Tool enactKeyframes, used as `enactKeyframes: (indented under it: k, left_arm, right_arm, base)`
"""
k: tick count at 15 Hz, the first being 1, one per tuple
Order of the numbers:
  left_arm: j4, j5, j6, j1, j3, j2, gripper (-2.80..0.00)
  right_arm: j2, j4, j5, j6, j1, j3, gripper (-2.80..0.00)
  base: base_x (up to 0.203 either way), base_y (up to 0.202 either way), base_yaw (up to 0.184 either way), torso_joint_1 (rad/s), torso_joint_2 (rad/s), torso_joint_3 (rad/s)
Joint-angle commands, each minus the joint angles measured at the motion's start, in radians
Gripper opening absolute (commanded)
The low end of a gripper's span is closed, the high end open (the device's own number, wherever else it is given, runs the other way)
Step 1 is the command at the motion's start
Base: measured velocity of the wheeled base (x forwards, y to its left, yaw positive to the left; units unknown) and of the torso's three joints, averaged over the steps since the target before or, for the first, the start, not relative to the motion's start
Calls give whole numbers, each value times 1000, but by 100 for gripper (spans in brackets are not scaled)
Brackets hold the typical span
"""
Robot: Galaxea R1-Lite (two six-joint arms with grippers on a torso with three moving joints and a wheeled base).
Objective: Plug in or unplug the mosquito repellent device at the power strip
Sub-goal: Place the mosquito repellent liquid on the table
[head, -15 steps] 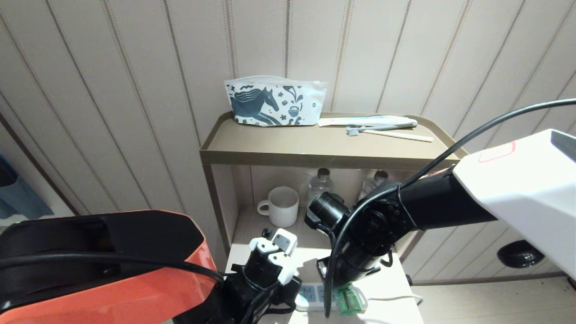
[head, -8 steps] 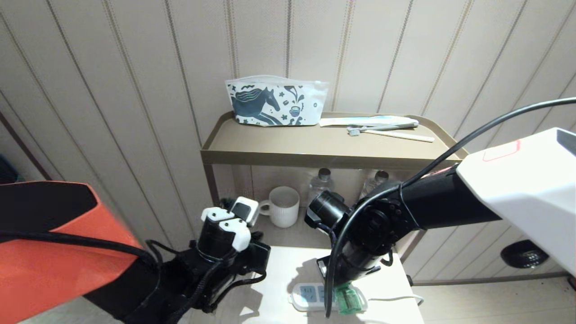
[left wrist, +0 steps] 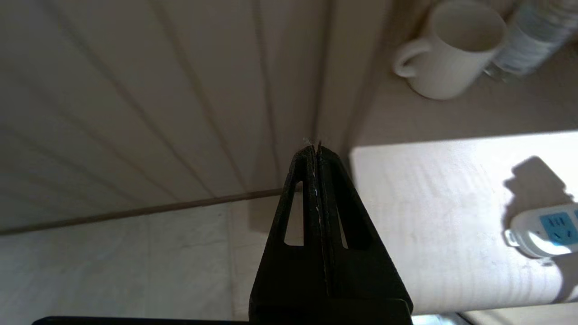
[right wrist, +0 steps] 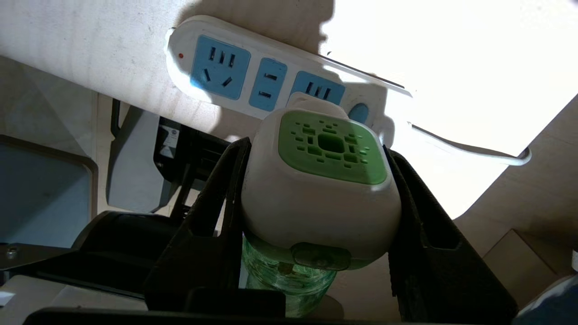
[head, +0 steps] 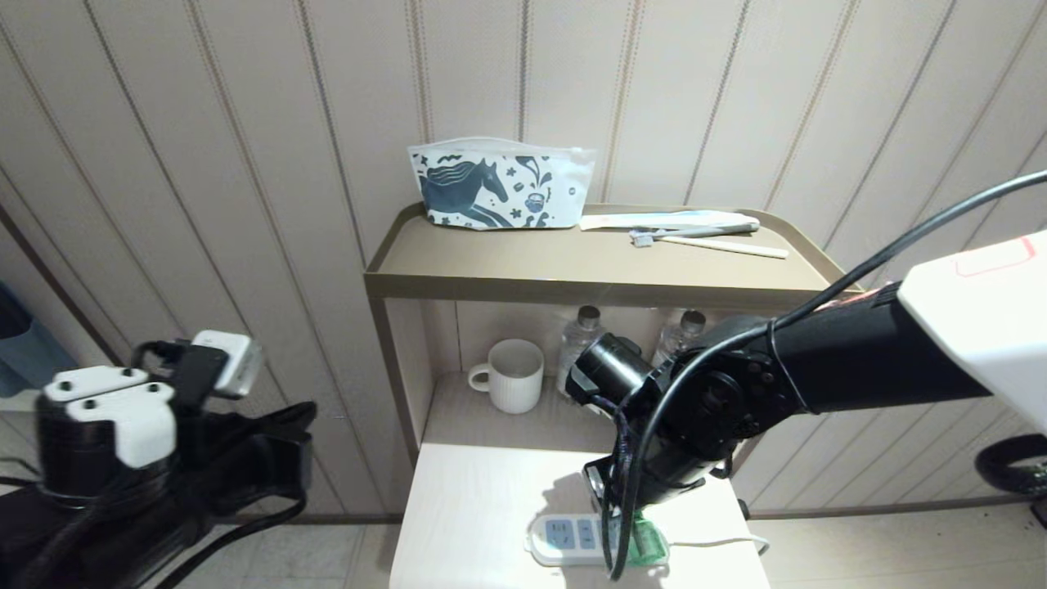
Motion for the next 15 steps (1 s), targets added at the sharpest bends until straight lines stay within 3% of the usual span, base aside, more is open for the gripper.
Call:
enactKeyframes:
  k: [1, 5, 7, 11, 13, 15]
  left_arm:
    - [249, 6, -3, 57, 2, -394, -280]
    - [920, 48, -45, 122, -136, -889, -280]
    - [1140, 98, -74, 224, -167, -988, -280]
    - [1237, 91, -72, 494, -139, -1132, -280]
    - [1290, 69, -61, 530, -99, -1201, -280]
    - [1226, 70, -34, 514, -32, -1229, -280]
  right_arm:
    - [-23, 4, -1, 0, 7, 5, -280]
    - [-33, 2, -1, 2, 9, 9, -280]
    - [-38, 2, -1, 2, 9, 9, -280]
    - [-68, 4, -10, 0, 10, 12, -280]
    - [-74, 4, -13, 1, 10, 14, -280]
    - [-76, 2, -16, 0, 13, 19, -280]
  base:
    - [0, 0, 0, 0, 0, 0]
    - [0, 0, 0, 0, 0, 0]
    - [0, 0, 0, 0, 0, 0]
    - [0, 0, 0, 0, 0, 0]
    - [0, 0, 0, 0, 0, 0]
    - [0, 0, 0, 0, 0, 0]
